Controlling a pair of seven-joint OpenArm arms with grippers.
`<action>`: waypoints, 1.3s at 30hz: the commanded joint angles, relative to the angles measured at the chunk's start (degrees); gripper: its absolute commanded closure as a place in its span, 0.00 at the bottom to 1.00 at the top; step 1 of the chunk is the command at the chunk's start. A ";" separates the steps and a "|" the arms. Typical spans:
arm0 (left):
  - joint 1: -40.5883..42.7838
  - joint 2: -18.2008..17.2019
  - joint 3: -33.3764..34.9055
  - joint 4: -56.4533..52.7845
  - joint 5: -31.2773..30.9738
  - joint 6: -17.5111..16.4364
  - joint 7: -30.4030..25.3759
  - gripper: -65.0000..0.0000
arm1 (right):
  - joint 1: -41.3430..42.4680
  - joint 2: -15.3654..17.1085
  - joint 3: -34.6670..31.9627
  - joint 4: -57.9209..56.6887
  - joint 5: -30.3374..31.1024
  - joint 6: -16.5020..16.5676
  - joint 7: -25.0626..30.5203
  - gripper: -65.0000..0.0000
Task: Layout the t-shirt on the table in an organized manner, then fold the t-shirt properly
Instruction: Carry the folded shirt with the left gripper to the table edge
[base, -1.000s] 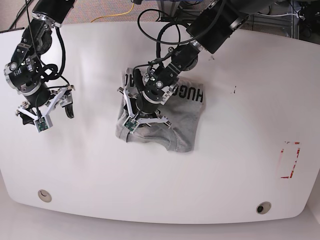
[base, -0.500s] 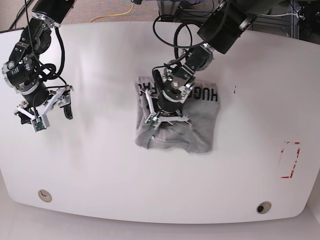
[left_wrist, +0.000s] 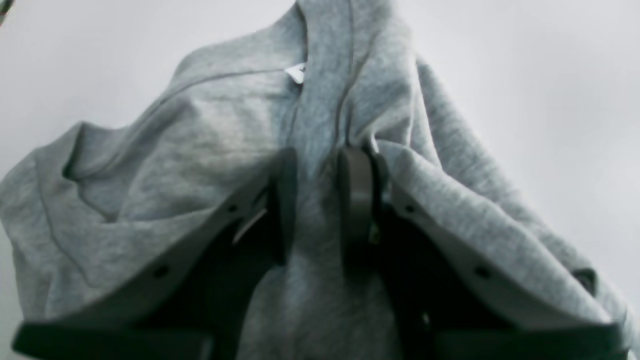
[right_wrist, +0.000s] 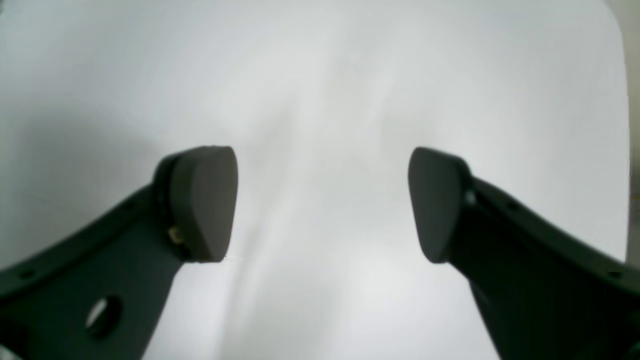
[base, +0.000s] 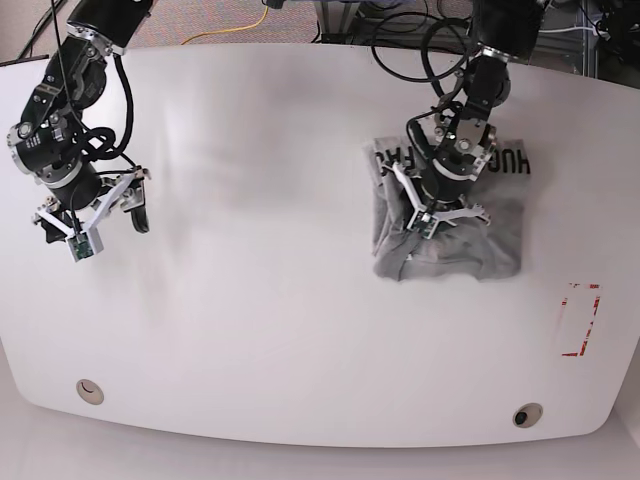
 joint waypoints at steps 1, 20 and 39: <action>1.64 -1.12 -3.08 2.60 0.82 -1.16 2.37 0.80 | 0.77 0.31 0.08 1.17 0.80 -0.10 1.13 0.21; 8.41 2.92 -13.45 24.49 0.65 -9.43 15.99 0.80 | 0.86 -0.21 -0.01 1.70 0.80 -0.10 -0.10 0.21; 12.01 10.75 -22.95 20.71 0.65 -23.49 24.61 0.80 | 2.09 -1.79 -0.01 1.61 0.71 -0.10 -0.10 0.21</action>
